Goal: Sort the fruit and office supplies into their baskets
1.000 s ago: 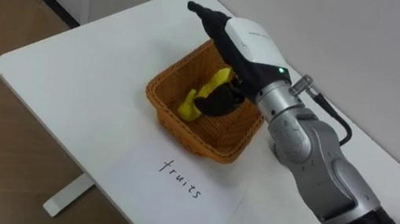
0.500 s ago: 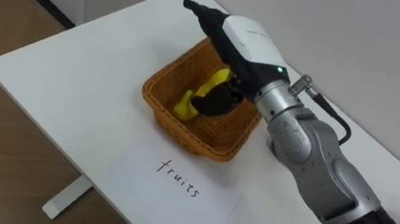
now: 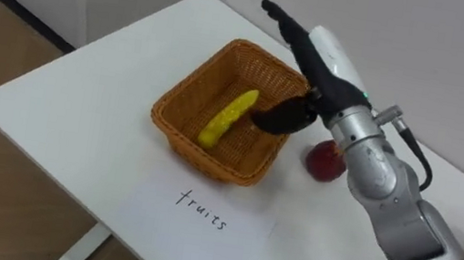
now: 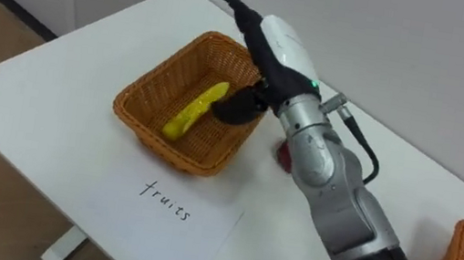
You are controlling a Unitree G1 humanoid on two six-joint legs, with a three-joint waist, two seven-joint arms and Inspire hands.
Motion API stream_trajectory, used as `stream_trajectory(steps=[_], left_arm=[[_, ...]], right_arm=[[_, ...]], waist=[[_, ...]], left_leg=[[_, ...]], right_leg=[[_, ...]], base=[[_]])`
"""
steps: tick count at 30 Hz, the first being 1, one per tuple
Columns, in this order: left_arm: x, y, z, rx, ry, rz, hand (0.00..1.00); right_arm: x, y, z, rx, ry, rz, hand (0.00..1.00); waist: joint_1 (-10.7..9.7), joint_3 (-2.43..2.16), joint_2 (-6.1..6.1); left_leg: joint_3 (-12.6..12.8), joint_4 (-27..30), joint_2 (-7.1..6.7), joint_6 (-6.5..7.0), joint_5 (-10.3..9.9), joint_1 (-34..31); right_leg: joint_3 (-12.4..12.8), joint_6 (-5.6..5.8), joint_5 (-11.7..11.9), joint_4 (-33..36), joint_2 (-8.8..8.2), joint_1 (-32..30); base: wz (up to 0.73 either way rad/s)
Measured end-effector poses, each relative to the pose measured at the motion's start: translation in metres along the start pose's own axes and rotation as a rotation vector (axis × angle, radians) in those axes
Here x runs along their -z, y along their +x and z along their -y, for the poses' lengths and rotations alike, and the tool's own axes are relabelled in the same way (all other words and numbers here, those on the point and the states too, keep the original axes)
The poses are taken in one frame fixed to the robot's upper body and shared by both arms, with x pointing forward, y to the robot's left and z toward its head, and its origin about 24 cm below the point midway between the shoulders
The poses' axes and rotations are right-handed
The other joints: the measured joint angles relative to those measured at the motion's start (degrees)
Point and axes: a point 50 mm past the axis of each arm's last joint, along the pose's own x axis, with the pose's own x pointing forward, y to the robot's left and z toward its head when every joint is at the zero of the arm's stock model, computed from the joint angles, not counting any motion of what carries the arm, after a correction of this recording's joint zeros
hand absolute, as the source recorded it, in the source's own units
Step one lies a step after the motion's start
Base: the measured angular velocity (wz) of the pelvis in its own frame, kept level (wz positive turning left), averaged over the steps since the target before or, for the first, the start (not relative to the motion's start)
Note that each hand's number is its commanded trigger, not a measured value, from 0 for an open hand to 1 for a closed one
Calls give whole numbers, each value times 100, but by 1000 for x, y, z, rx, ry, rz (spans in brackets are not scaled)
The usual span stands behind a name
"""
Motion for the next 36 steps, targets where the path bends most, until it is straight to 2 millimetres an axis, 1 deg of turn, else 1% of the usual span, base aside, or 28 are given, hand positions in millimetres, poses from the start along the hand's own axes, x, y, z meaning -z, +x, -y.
stream_trajectory(steps=[1, 4, 8, 9, 10, 11, 13, 14, 15, 16, 17, 18, 19, 20, 23, 25, 27, 28, 32, 33, 35, 36], left_arm=[[2, -1, 1, 4, 2, -6, 0], [4, -3, 6, 5, -2, -13, 0], [7, -5, 12, 18, -4, -30, 0], [8, -6, 15, 26, -6, -34, 0], [8, -7, 18, 32, -8, -37, 0], [7, -8, 18, 33, -8, -35, 0], [7, -9, 20, 29, 0, -30, 0], [6, -9, 20, 28, 0, -29, 0], [5, -9, 21, 28, -1, -26, 0], [3, -9, 22, 30, -5, -22, 0], [3, -9, 23, 33, -7, -22, 0], [1, -10, 25, 35, -9, -19, 0], [0, -10, 26, 33, -5, -11, 0], [-1, -10, 26, 31, -1, -9, 0], [-2, -11, 26, 16, -1, -9, 0], [-1, -11, 27, 19, 2, -19, 0], [-2, -11, 27, 19, 0, -17, 0], [-3, -11, 27, 19, -2, -15, 0], [-5, -11, 29, 25, -7, -9, 0], [-5, -12, 29, 28, -6, -7, 0], [-6, -12, 31, 35, -8, -6, 0], [-6, -13, 32, 37, -15, -9, 0]], right_arm=[[4, -2, 0, 10, 23, -17, 0], [15, -12, -4, 35, 97, -65, 0], [28, -16, -11, 32, 150, -129, 0], [31, -16, -10, 47, 172, -148, 0], [33, -16, -9, 68, 202, -160, 0], [33, -16, -8, 81, 213, -162, 0], [34, -16, -5, 133, 246, -167, 0], [35, -16, -4, 144, 255, -169, 0], [35, -16, -3, 162, 277, -174, 0], [36, -16, -1, 184, 305, -175, 0], [38, -15, 0, 194, 323, -180, 0], [44, -16, 1, 216, 353, -208, 0], [49, -15, 1, 234, 371, -235, 0], [51, -15, 1, 240, 372, -245, 0], [57, -14, 2, 250, 363, -271, 0], [65, -12, 1, 248, 352, -310, 0], [71, -13, 1, 252, 363, -338, 0], [74, -12, 1, 253, 371, -354, 0], [84, -13, 0, 251, 384, -408, 0], [87, -13, 0, 248, 380, -423, 0], [91, -13, -1, 246, 376, -442, 0], [94, -14, -1, 245, 373, -455, 0]], waist=[[-49, 6, 26], [-117, 2, 42], [-185, 7, 65], [-213, 0, 85], [-242, -14, 114], [-250, -15, 128], [-265, -4, 196], [-264, -7, 215], [-264, -28, 254], [-266, -17, 309], [-269, -20, 335], [-271, -48, 377], [-267, -49, 402], [-268, -43, 412], [-290, -55, 409], [-324, -47, 421], [-324, -49, 420], [-326, -56, 410], [-340, -43, 433], [-375, -39, 440], [-390, -24, 464], [-391, -24, 476]], left_leg=[[11, -1, -5, 0, 0, 44], [21, -2, -5, -1, 0, 53], [26, 48, -22, -4, 0, 16], [21, 67, -30, -4, 0, -2], [16, 96, -40, -3, 0, -31], [15, 101, -46, -1, 1, -44], [9, 114, -59, 9, 17, -77], [9, 117, -59, 11, 20, -88], [9, 136, -59, 15, 24, -143], [2, 181, -63, 22, 28, -211], [2, 183, -67, 31, 35, -223], [3, 181, -78, 45, 53, -267], [6, 174, -82, 51, 70, -293], [7, 174, -82, 50, 74, -307], [1, 177, -76, 34, 95, -419], [-7, 169, -75, 27, 105, -428], [-33, 169, -72, 25, 106, -450], [-49, 170, -71, 21, 109, -485], [-59, 184, -78, 23, 113, -551], [-72, 190, -81, 26, 115, -591], [-73, 188, -86, 29, 120, -618], [-73, 182, -87, 30, 121, -630]], right_leg=[[-2, 5, -3, 0, 2, 41], [-6, 16, -10, -1, -3, 66], [8, 16, -10, -1, -10, 57], [20, 16, -10, -1, -16, 49], [17, 16, -10, -1, -23, 31], [12, 16, -10, -1, -28, 20], [-2, 16, -10, -1, -49, -6], [-2, 16, -10, 0, -53, -17], [-8, 16, -10, 5, -61, -68], [-19, 16, -10, 3, -71, -92], [-20, 16, -9, 3, -77, -101], [-33, 17, -9, 6, -95, -137], [-42, 18, -8, 15, -103, -169], [-44, 18, -8, 15, -103, -186], [-80, 15, -6, 19, -102, -292], [-116, 14, -6, 17, -100, -295], [-150, 14, -6, 15, -101, -309], [-155, 14, -6, 14, -101, -345], [-216, 15, -6, 16, -116, -388], [-270, 15, -6, 16, -125, -412], [-282, 15, -6, 17, -160, -438], [-288, 16, -7, 17, -161, -454]], base=[[0], [0], [-3], [0], [0], [0], [0], [0], [0], [4], [8], [7], [6], [0], [2], [7], [6], [4], [4], [8], [3], [0]])
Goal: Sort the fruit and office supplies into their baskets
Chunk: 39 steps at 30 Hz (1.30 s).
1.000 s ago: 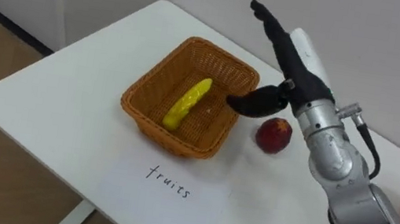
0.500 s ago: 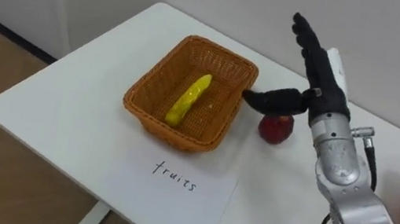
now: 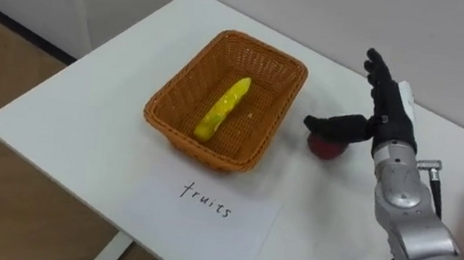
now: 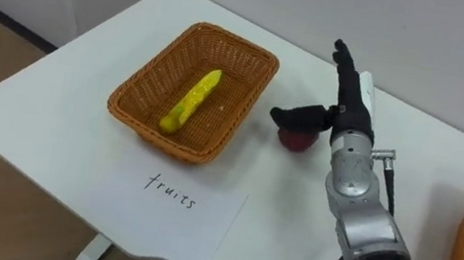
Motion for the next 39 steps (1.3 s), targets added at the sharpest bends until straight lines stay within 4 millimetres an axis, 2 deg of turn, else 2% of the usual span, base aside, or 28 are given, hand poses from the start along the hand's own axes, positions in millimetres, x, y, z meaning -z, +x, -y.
stream_trajectory(steps=[3, 6, 9, 15, 21, 29, 39], left_arm=[[0, 0, 2, 7, 6, 2, 0], [-2, -2, 5, 22, 8, 14, 0], [-4, -2, 6, 27, -9, 21, 0], [-6, -3, 9, 44, -31, 29, 0], [-9, -6, 18, 77, -1, 50, 0], [-9, -5, 18, 78, 1, 52, 0], [-9, -3, 18, 75, 6, 44, 0]], right_arm=[[4, 0, 0, 2, -3, -17, 0], [4, 1, 1, 8, 28, -26, 0], [4, 1, 2, 18, 33, -27, 0], [6, 1, 5, 22, 24, -31, 0], [11, 1, 6, 12, 15, -50, 0], [15, 1, 7, 8, 8, -64, 0], [15, 0, 5, -4, 1, -62, 0]], waist=[[0, 3, 30], [-6, -15, 60], [-35, 2, 102], [-56, 3, 104], [-177, 57, 155], [-190, 45, 151], [-185, 39, 140]], left_leg=[[4, 1, 0, 0, 15, -81], [15, 5, -5, 0, 55, -154], [5, 8, -1, -2, 63, -201], [-4, 58, -16, 1, 68, -274], [-18, 105, -33, 7, 68, -350], [16, 143, -27, 17, 84, -401], [-2, 159, -62, 39, 96, -345]], right_leg=[[-4, 0, 0, 8, 2, -84], [-6, 0, 0, 28, -20, -207], [-8, 0, -1, 91, -25, -260], [-34, 0, -1, 106, -38, -305], [-58, -1, -1, 134, -51, -342], [-45, -3, -2, 245, -48, -470], [-74, 1, -5, 285, -122, -407]], base=[[0], [0], [0], [1], [3], [-3], [0]])
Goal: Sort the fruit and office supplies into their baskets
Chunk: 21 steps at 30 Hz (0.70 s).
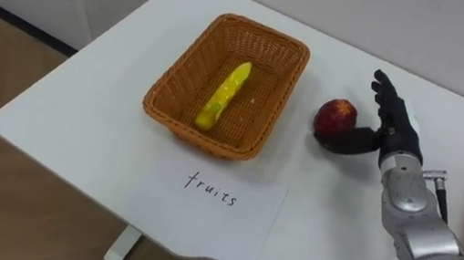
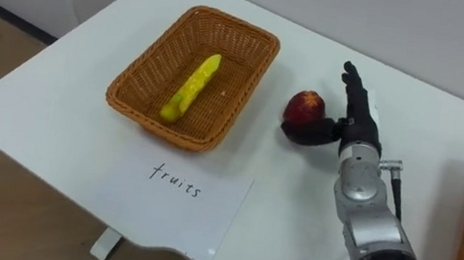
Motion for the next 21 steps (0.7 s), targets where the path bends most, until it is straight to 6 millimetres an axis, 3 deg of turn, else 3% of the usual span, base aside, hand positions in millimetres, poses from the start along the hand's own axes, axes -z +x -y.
stream_trajectory(steps=[6, 10, 15, 21], left_arm=[[-2, 2, -4, -8, 2, 5, 0], [-3, 4, -7, -5, 7, 10, 0], [-2, 4, -7, 20, 9, 11, 0], [-3, 4, -7, 37, 9, 14, 0]], right_arm=[[1, -1, -3, -19, -41, 7, 0], [7, -2, -6, -37, -52, -21, 0], [17, -3, -8, -48, -74, -60, 0], [20, -3, -8, -62, -95, -67, 0]], waist=[[2, -12, -23], [31, -42, -104], [75, -11, -156], [165, -8, -158]], left_leg=[[12, 5, -13, 13, 19, 4], [3, 0, -10, 14, 20, 25], [-9, -46, -9, 10, 22, 108], [-15, -49, -8, 10, 23, 106]], right_leg=[[0, 0, 0, 1, -2, 3], [-28, 0, 0, -7, 2, 35], [-57, 1, 0, -9, 0, 96], [-75, 1, 0, -8, 1, 91]], base=[[0], [2], [1], [0]])
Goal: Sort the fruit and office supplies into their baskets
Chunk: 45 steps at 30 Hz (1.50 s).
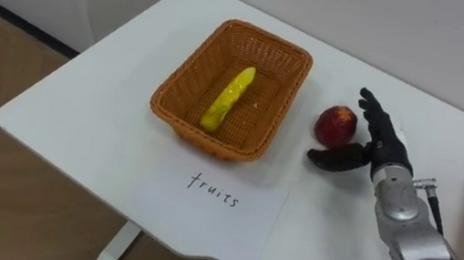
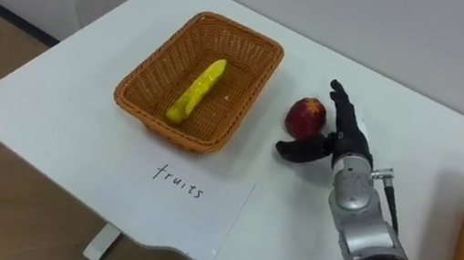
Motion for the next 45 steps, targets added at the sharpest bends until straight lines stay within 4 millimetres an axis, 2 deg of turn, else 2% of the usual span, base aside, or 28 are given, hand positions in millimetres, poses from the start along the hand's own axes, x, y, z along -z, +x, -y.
stream_trajectory(steps=[27, 28, 29, 33, 39, 45], left_arm=[[2, -1, 2, 6, 6, -7, 0], [2, 0, 1, 6, 6, -7, 0], [2, 0, 1, 6, 6, -7, 0], [2, 0, 1, 4, 7, -6, 0], [3, 0, 0, 1, 8, -7, 0], [2, 0, 0, -1, 9, -6, 0]], right_arm=[[10, -1, 0, -77, -111, -14, 0], [10, -1, 0, -81, -119, -11, 87], [10, -1, 0, -81, -120, -11, 100], [10, 0, 2, -76, -130, -9, 100], [8, 2, 14, -45, -194, 4, 100], [8, 2, 15, -47, -229, 6, 100]], waist=[[31, 37, 30], [31, 42, 38], [31, 43, 40], [30, 40, 46], [40, 26, 46], [58, 16, 35]], left_leg=[[-20, 7, -5, -5, 3, -4], [-20, 12, -6, -4, 3, -7], [-20, 13, -7, -5, 3, -8], [-48, 33, -14, -4, 3, -23], [-75, 78, -16, -5, 2, -42], [-76, 77, -17, -5, 2, 3]], right_leg=[[-47, 0, 0, 6, 8, 33], [-48, 0, 0, 6, 8, 33], [-48, 0, 0, 6, 8, 33], [-67, 0, 0, 7, 7, 37], [-117, 0, 0, 9, 6, 51], [-122, 0, -1, 2, 4, 87]], base=[[0], [0], [0], [3], [2], [0]])
